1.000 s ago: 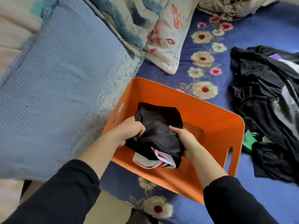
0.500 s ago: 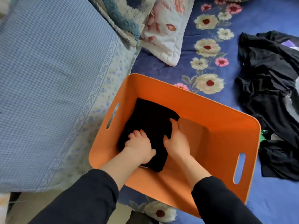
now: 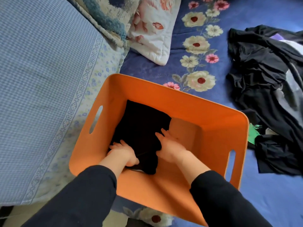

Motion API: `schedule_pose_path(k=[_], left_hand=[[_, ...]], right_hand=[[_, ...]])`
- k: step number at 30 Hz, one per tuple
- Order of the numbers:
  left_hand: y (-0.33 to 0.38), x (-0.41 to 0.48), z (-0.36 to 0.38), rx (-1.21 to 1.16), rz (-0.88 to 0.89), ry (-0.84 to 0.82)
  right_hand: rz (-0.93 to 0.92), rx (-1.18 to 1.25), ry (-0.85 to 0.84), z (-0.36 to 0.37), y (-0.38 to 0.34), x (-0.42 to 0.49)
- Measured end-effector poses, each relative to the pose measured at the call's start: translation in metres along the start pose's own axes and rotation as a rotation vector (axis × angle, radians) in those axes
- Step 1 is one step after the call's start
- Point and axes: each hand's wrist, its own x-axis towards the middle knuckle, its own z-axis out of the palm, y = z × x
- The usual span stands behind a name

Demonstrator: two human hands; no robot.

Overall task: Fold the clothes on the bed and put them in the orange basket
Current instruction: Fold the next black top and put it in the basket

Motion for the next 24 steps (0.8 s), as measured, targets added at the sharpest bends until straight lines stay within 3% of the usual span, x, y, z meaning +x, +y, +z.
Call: schedule_pose_path(k=[4,10,14,17,20,24], left_hand=[[0.01,-0.035,-0.031,-0.293,0.194,0.284],[0.086,-0.132,-0.07,-0.738,0.485,0.928],[0.168,-0.189,-0.069,-0.682,0.633,1.155],[0.243,-0.208,-0.053,-0.645,0.694,1.205],[0.326,-0.214,-0.014,-0.618,0.709,1.071],[0.407,-0.207,0.054,-0.346,0.853,0.886]], right_hand=[[-0.102,-0.023,0.204,-0.049,0.011,-0.049],[-0.315,0.063,0.509,-0.105,0.067,-0.152],[-0.282,0.196,0.684,-0.121,0.155,-0.226],[-0.154,0.202,0.679,-0.116,0.238,-0.262],[0.025,0.241,0.613,-0.102,0.325,-0.284],[0.264,0.326,0.466,-0.073,0.419,-0.297]])
